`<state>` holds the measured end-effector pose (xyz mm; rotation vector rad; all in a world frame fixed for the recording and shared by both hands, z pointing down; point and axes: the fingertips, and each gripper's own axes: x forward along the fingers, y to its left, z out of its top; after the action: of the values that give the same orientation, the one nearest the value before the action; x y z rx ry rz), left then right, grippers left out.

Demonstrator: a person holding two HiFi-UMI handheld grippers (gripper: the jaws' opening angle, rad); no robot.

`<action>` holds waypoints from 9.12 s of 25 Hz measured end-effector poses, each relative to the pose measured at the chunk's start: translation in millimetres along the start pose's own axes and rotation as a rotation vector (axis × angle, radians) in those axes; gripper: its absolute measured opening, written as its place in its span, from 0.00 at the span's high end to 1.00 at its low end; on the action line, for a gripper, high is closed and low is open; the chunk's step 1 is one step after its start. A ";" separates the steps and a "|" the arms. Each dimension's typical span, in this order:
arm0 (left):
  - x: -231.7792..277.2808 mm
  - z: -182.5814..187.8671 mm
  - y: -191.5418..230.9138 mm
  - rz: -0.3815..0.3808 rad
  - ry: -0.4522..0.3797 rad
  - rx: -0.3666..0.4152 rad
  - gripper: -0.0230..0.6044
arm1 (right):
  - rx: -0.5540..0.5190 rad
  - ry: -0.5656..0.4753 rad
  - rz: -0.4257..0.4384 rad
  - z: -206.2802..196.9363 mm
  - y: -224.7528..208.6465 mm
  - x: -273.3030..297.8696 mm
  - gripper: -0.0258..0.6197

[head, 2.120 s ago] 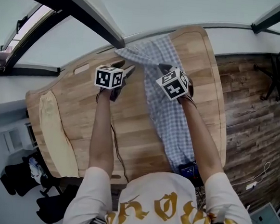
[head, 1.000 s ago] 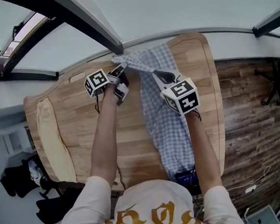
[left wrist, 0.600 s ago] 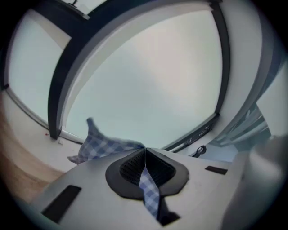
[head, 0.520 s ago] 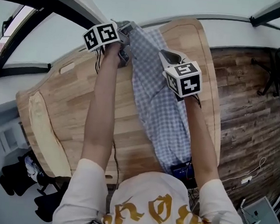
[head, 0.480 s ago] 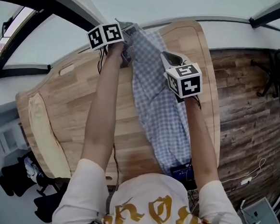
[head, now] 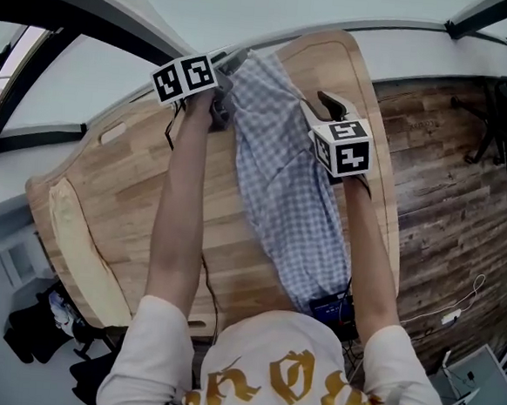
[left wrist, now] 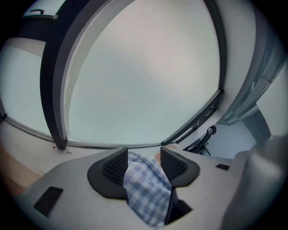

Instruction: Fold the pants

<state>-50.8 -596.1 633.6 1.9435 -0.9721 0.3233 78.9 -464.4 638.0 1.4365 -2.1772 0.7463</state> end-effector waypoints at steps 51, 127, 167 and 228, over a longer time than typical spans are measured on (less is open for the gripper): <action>-319.5 -447.3 -233.3 0.246 0.007 0.511 0.60 | 0.089 -0.162 0.111 -209.5 97.7 -460.5 0.69; -97.8 -204.4 -54.3 0.117 0.274 0.398 0.88 | -0.030 0.647 0.072 -197.4 118.2 -139.0 0.84; -36.0 -75.3 2.0 0.209 0.151 0.400 0.88 | 0.069 0.584 0.049 -197.5 114.6 -136.2 0.89; -209.7 -124.6 -99.1 0.234 0.014 0.468 0.53 | -0.136 0.331 0.067 -149.9 132.6 -218.8 0.85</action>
<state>-96.0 -361.4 523.0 2.2381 -1.1968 0.7530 46.4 -173.4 592.2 1.0910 -1.9850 0.7807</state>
